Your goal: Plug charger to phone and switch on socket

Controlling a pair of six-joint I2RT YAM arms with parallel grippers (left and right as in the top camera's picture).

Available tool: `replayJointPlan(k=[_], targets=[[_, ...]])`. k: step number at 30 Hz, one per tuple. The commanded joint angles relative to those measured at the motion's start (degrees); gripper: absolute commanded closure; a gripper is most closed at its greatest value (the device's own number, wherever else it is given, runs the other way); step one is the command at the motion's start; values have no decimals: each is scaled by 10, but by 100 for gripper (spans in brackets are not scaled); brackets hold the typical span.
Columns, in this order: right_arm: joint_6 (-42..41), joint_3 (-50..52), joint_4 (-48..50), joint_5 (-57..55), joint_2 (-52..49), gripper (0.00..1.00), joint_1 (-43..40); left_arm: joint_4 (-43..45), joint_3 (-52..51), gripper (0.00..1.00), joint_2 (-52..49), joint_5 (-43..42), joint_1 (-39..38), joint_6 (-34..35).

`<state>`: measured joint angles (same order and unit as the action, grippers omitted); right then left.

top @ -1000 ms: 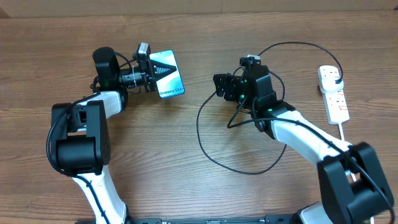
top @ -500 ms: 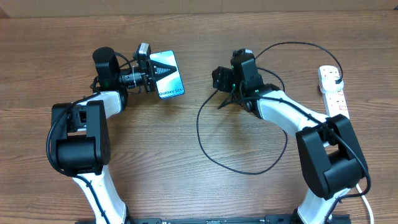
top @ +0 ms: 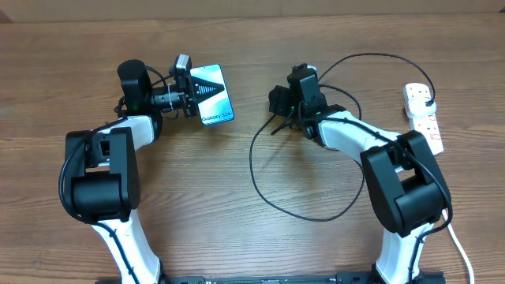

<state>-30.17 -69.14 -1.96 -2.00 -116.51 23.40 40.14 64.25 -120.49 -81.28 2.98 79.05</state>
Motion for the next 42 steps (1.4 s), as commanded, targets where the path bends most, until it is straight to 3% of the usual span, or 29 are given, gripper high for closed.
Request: replayJointPlan(k=[1, 10, 31, 42], targets=[[-14, -24, 5, -12, -16, 36, 2, 4, 13, 95, -2, -15, -4, -6], [-15, -30, 1, -61, -33, 40, 2, 4, 13, 95, -2, -17, -4, -6], [-16, -49, 1, -40, -74, 53, 5, 3, 13, 95, -2, -15, -4, 10], [-20, -49, -28, -59, -79, 59, 5, -48, 14, 96, -2, 78, -44, 21]])
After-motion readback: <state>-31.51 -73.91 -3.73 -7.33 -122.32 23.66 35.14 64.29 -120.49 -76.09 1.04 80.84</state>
